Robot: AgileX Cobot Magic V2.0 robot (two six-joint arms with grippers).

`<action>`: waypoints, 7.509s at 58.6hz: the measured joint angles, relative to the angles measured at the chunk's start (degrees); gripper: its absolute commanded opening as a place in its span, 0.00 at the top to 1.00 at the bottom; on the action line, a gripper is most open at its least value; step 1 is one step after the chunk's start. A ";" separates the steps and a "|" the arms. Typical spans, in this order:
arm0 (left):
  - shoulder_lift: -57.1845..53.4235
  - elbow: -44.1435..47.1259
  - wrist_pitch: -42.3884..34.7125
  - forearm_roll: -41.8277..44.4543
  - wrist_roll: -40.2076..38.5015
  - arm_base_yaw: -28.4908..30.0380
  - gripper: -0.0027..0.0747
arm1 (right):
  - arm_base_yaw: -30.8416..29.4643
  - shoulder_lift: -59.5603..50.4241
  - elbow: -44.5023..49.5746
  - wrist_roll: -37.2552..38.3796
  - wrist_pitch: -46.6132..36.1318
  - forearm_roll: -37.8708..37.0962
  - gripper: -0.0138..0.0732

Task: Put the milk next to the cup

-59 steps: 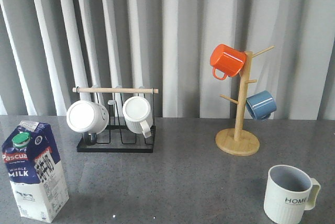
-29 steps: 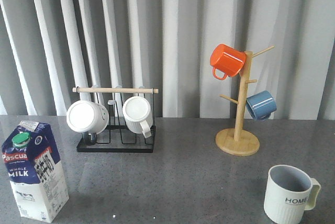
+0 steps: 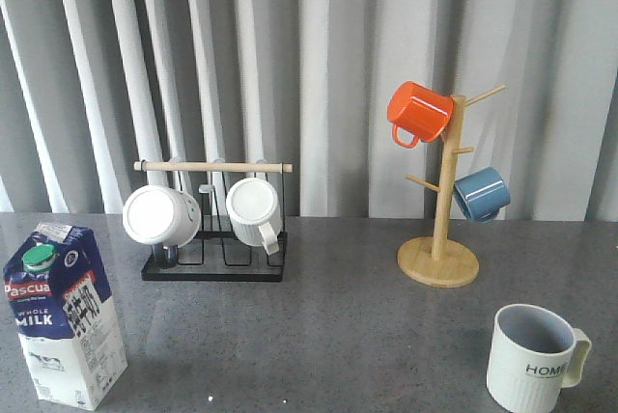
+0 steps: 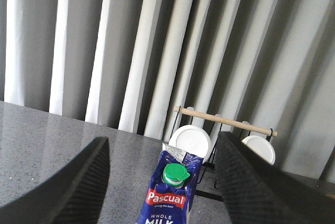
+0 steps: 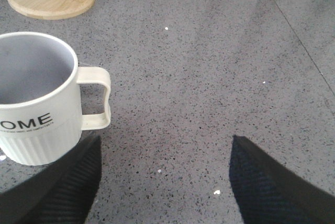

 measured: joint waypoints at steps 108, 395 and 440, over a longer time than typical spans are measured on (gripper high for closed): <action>0.00 0.00 0.00 0.00 0.00 0.00 0.40 | 0.00 32.16 -8.82 11.19 -24.58 -15.15 0.51; 38.12 -44.84 37.56 -19.65 32.94 0.00 0.26 | 26.46 -32.37 13.35 -16.01 20.54 18.76 0.85; 55.10 -50.60 43.31 -19.99 33.36 0.00 0.26 | 26.46 -32.37 13.37 -16.01 20.53 18.76 0.85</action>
